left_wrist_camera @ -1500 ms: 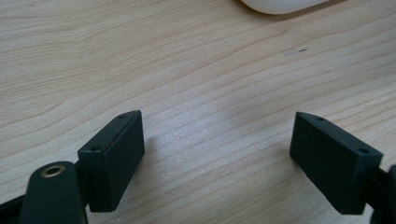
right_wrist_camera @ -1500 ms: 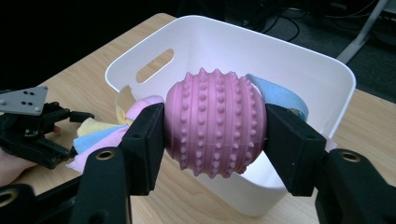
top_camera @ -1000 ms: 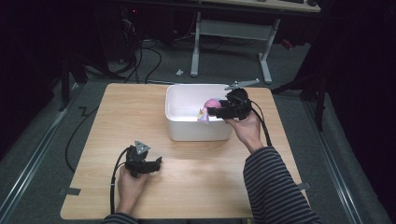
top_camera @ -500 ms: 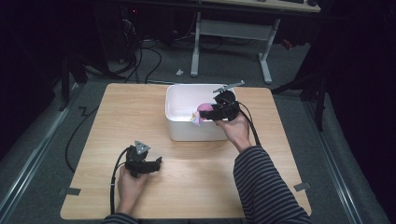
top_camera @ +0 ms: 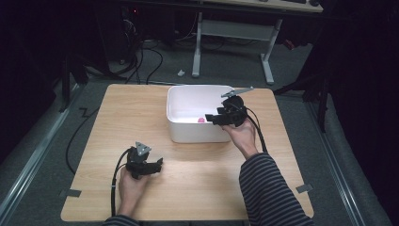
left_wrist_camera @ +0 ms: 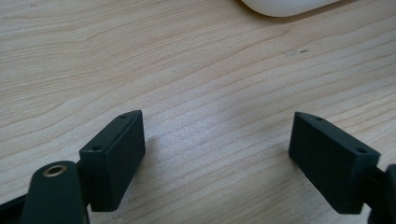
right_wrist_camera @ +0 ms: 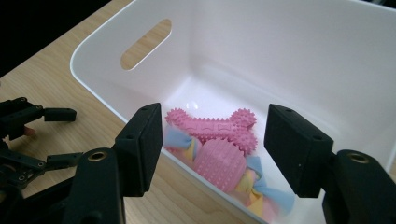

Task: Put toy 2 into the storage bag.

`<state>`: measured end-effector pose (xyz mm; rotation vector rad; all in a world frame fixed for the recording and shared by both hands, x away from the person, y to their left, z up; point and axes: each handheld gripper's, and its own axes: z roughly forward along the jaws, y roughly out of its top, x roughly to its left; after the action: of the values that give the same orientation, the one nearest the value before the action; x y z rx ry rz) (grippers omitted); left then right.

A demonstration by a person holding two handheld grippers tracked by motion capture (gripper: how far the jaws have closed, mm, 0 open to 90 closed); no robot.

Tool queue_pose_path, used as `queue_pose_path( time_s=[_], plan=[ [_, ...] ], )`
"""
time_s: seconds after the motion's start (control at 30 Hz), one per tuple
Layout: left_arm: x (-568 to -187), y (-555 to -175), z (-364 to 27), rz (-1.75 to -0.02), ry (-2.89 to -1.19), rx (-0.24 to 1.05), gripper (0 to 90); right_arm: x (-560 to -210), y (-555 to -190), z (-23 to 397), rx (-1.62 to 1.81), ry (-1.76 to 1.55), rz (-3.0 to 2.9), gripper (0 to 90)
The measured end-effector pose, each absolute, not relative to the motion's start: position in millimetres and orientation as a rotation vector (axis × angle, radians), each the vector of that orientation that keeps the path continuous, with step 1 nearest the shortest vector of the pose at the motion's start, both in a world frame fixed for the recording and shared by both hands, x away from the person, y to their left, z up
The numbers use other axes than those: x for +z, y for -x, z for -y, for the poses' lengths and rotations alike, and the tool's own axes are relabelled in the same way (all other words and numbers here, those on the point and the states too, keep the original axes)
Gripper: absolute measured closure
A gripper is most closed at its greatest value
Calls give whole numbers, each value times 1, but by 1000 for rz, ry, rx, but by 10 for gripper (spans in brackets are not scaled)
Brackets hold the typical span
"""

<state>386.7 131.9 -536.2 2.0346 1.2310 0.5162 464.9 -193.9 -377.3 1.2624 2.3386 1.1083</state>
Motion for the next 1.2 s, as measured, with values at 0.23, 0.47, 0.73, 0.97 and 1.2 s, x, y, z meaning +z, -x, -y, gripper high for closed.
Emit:
queue_pose_path(
  time_s=[0.23,0.47,0.73,0.97,1.2],
  plan=[
    [-536,-387,-132,-1231,-2034,517,189,-374,-443,221,1168,-1276,-2271,392],
    [-536,-387,-132,-1231,-2035,516,189,-372,-419,251,1175,-1283,-2217,402],
    [-536,-387,-132,-1231,-2034,517,189,-370,-391,285,1173,-1295,-2138,411],
    [-536,-387,-132,-1231,-2034,517,189,-362,-369,307,1149,-1259,-2082,409],
    [-536,-387,-132,-1231,-2034,517,189,-368,-351,328,1131,-1293,-2071,405]
  ],
)
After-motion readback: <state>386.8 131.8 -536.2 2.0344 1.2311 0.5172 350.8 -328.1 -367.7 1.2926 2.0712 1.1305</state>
